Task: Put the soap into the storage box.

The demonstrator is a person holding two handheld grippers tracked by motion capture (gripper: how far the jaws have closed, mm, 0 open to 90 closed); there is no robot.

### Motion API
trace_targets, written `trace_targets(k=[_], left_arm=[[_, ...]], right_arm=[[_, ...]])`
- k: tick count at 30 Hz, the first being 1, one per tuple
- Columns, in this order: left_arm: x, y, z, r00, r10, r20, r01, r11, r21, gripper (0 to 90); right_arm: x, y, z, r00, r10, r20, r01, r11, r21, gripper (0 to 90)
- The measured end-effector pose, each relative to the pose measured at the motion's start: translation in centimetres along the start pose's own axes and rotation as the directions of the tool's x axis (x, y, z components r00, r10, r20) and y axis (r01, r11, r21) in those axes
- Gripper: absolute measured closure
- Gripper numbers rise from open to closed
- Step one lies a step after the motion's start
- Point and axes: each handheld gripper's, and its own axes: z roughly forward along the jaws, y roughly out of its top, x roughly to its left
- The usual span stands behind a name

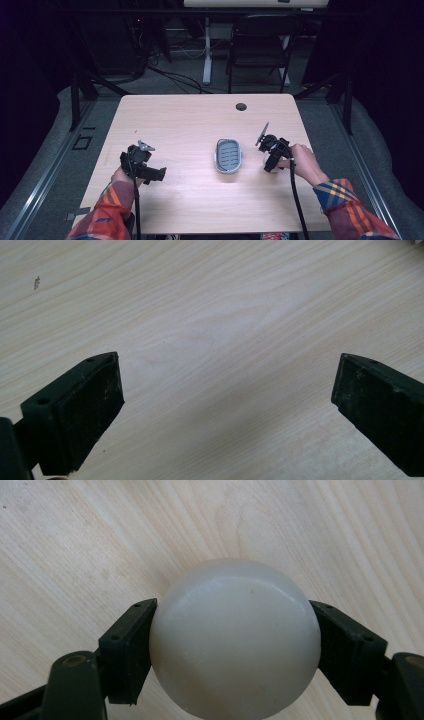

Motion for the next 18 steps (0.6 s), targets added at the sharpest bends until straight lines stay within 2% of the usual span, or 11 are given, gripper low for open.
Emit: trace_targets(k=[1, 5, 14, 18], left_arm=[[0.0, 0.0, 0.0, 1.0000, 0.000, 0.000, 0.000, 1.0000, 0.000, 0.2], [0.0, 0.0, 0.0, 1.0000, -0.001, -0.001, 0.001, 1.0000, 0.001, 0.2], [0.0, 0.0, 0.0, 1.0000, 0.002, 0.003, -0.002, 1.0000, 0.004, 0.2], [0.0, 0.0, 0.0, 1.0000, 0.002, 0.006, -0.002, 1.0000, 0.000, 0.2]], right_arm=[[0.1, 0.0, 0.1, 0.9998, 0.019, -0.006, -0.020, 1.000, -0.024, 24.0], [0.1, 0.5, -0.2, 0.9999, -0.010, 0.001, 0.010, 1.000, 0.004, 24.0], [0.2, 1.6, -0.6, 0.9999, -0.006, -0.012, 0.005, 0.999, -0.038, 24.0], [0.4, 2.3, -1.0, 0.9997, -0.023, -0.010, 0.022, 0.999, -0.031, 24.0]])
